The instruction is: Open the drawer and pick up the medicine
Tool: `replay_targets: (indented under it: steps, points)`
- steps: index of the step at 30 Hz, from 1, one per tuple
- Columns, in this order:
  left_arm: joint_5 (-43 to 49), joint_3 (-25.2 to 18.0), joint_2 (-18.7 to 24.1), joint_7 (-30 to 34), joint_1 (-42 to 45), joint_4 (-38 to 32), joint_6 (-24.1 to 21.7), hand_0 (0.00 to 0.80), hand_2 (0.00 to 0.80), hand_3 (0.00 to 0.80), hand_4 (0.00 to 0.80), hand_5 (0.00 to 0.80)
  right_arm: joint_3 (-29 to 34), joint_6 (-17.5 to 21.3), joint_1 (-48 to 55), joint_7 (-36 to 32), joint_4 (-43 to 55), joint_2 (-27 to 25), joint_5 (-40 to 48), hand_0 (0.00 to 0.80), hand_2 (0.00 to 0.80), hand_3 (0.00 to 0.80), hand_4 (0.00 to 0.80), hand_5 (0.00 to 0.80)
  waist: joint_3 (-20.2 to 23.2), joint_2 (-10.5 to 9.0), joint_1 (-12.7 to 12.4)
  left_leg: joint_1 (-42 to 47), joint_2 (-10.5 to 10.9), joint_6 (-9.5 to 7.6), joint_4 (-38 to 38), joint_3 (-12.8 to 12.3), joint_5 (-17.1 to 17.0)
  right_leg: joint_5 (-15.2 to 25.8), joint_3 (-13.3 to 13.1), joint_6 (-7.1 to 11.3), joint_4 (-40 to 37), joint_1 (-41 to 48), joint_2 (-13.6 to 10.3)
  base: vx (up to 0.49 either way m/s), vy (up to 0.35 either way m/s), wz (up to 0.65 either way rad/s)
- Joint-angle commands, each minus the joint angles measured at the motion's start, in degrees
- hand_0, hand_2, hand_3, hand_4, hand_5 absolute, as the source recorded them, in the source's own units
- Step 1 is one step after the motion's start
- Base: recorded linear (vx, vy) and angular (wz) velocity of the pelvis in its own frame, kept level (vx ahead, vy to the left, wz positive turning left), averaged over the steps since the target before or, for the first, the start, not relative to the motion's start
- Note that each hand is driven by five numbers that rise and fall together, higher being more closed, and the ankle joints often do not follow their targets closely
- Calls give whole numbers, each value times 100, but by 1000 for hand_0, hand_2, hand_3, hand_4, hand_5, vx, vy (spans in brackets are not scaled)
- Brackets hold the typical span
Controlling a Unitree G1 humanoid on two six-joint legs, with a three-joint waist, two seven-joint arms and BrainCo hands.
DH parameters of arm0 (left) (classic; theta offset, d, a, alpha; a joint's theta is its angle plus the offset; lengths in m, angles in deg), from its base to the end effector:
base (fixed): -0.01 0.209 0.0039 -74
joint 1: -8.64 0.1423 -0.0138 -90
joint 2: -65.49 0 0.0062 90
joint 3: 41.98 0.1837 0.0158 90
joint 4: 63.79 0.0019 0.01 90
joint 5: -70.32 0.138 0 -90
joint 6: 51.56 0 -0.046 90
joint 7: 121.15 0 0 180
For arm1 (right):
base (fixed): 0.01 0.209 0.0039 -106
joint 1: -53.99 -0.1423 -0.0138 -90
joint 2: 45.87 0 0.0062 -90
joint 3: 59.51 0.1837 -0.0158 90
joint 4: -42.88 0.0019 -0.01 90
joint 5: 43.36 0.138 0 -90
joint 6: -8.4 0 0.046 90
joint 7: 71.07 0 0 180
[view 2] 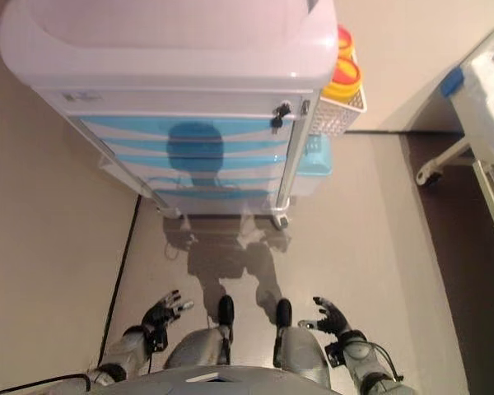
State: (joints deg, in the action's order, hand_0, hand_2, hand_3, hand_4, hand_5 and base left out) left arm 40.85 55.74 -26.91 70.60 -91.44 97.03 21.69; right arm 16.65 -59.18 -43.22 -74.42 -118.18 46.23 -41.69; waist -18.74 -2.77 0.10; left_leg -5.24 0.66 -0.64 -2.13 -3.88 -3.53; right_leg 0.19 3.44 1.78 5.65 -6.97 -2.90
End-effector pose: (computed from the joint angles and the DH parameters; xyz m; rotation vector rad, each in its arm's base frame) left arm 0.1448 0.2228 -0.0907 -0.1832 0.7196 0.1001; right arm 0.1289 -0.2109 -0.0970 -0.3054 0.7535 0.1691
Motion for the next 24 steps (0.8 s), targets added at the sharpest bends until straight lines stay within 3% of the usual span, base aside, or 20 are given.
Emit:
replay_targets:
  steps: [1, 5, 9, 12, 20, 24]
  points:
    - [-973, -318, -7, 245, -226, -266, -339, 0, 0, 0, 0, 0, -276, 147, -69, 197, 489, -58, 221, 0, 0, 0, 0, 0, -213, -129, 80, -493, 291, -385, -1149, -8, 987, -102, -221, 176, 830, -530, -33, -42, 97, -21]
    - [-2022, -462, 75, 555, -605, -919, -396, 0, 0, 0, 0, 0, -317, 189, -174, 193, 657, -101, 376, 0, 0, 0, 0, 0, -388, -314, 156, -1005, 251, -457, -1635, -93, 1142, -68, -403, 202, 1181, -1048, -11, -68, 70, -20]
    - [-3195, -415, 201, 820, -1049, -1833, -734, 0, 0, 0, 0, 0, -385, 201, -196, 274, 913, -207, 481, 0, 0, 0, 0, 0, -545, -465, 267, -1539, 205, -491, -2198, -157, 1358, -22, -573, 199, 1429, -1511, 78, -57, 86, -18]
    - [-3857, -480, 562, 903, -1570, -2218, -740, 0, 0, 0, 0, 0, -500, 316, -174, 204, 994, -264, 553, 0, 0, 0, 0, 0, -623, -614, 350, -1823, 143, -496, -2527, -216, 1507, 60, -643, 211, 1473, -1741, 139, -38, 3, -25]
    - [-5069, -783, 1503, 1239, -3211, -1976, -463, 0, 0, 0, 0, 0, -790, 444, 12, 168, 1161, -257, 842, 0, 0, 0, 0, 0, -673, -947, 597, -2374, -17, -510, -3343, -345, 1934, 165, -706, 216, 1505, -2021, 210, -3, -53, -17]
    - [-5658, -797, 1899, 1218, -4077, -1716, -415, 0, 0, 0, 0, 0, -919, 541, 148, 200, 1127, -219, 900, 0, 0, 0, 0, 0, -666, -1025, 728, -2540, -53, -521, -3575, -366, 2074, 160, -762, 211, 1543, -2112, 270, 22, -69, -10]
